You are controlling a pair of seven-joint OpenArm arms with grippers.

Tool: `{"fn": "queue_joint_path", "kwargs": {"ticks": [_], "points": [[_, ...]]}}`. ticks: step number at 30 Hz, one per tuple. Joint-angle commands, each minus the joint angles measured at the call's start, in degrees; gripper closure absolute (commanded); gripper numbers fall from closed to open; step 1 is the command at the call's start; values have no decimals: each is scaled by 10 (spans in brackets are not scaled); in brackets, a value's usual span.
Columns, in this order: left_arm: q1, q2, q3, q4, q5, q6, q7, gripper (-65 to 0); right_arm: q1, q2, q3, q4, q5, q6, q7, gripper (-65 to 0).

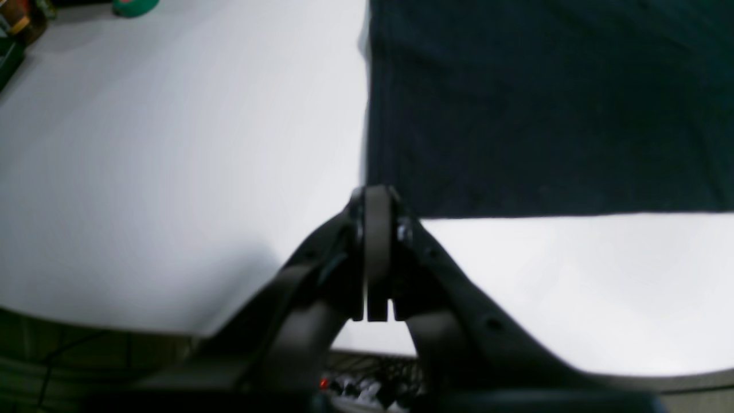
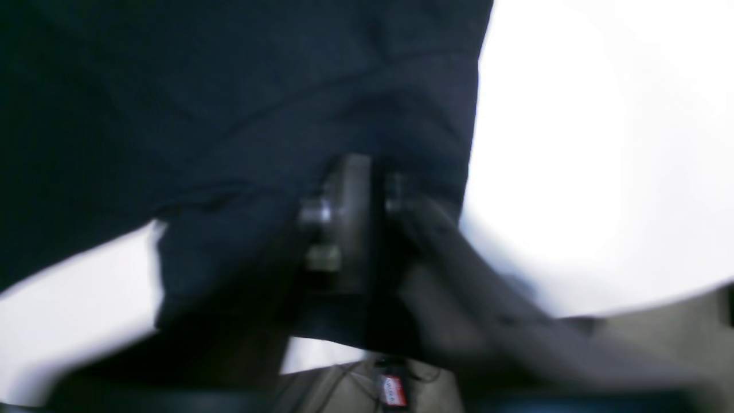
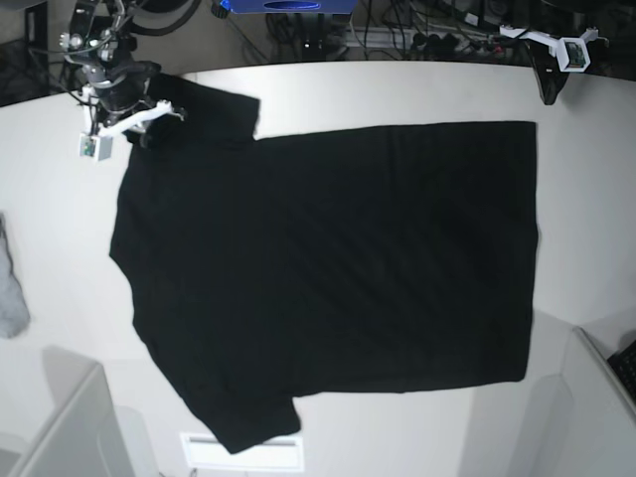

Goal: Fold the T-shirt properly
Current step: 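Move both grippers down to the shirt's shoulder corners by the collar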

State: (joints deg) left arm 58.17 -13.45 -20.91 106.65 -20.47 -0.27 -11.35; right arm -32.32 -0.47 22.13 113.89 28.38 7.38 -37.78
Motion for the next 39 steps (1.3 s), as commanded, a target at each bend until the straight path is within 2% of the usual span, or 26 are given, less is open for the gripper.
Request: {"fn": "queue_joint_path", "kwargs": {"ticks": [1,3,5,7,9,10,12,14,17,20,23,25,28,31,36,39], "points": [[4,-4,-3,7,-3,1,-14,0,-3,10,2,9,30,3,10,-293],[-3,-4,-3,7,-3,1,-14,0,-4,35,2,6,78,3,10,-444],[-3,-4,-3,7,-4,1,-14,-5,-4,54,2,-5,123,3,10,-513],[-3,-4,-3,7,-5,1,-14,-169,-3,69,15,-19,161,3,10,-500],[-3,-5,-2,7,-35,-1,-14,-298,-2,75,35,-35,185,3,10,-461],[-3,-7,-2,6,-66,-13,-14,-351,-1,77,48,-45,197,3,10,-440],[0,-29,-2,4,-139,-58,-13,-398,5,77,67,-57,206,3,8,-416],[3,-56,-2,2,-209,-97,-13,-397,12,77,79,-72,208,4,-16,-411],[17,-86,-2,4,-256,-132,-13,-400,28,77,82,-105,205,5,-45,-411],[17,-103,-2,1,-277,-140,-13,-403,39,77,82,-134,206,10,-46,-408],[17,-120,-2,-8,-309,-140,-13,-405,41,77,82,-152,204,53,-47,-405],[15,-133,-2,-24,-346,-141,-8,-405,39,77,81,-163,204,66,-47,-405],[-5,-148,-9,-39,-392,-141,51,-405,31,77,76,-167,204,68,-48,-404],[-38,-145,-35,-40,-394,-142,128,-405,23,75,62,-167,204,69,-48,-404],[-97,-103,-93,-40,-393,-145,249,-405,11,76,31,-167,204,69,-46,-404],[-131,-77,-139,-43,-391,-176,328,-405,11,75,31,-168,204,69,-47,-402]]}}
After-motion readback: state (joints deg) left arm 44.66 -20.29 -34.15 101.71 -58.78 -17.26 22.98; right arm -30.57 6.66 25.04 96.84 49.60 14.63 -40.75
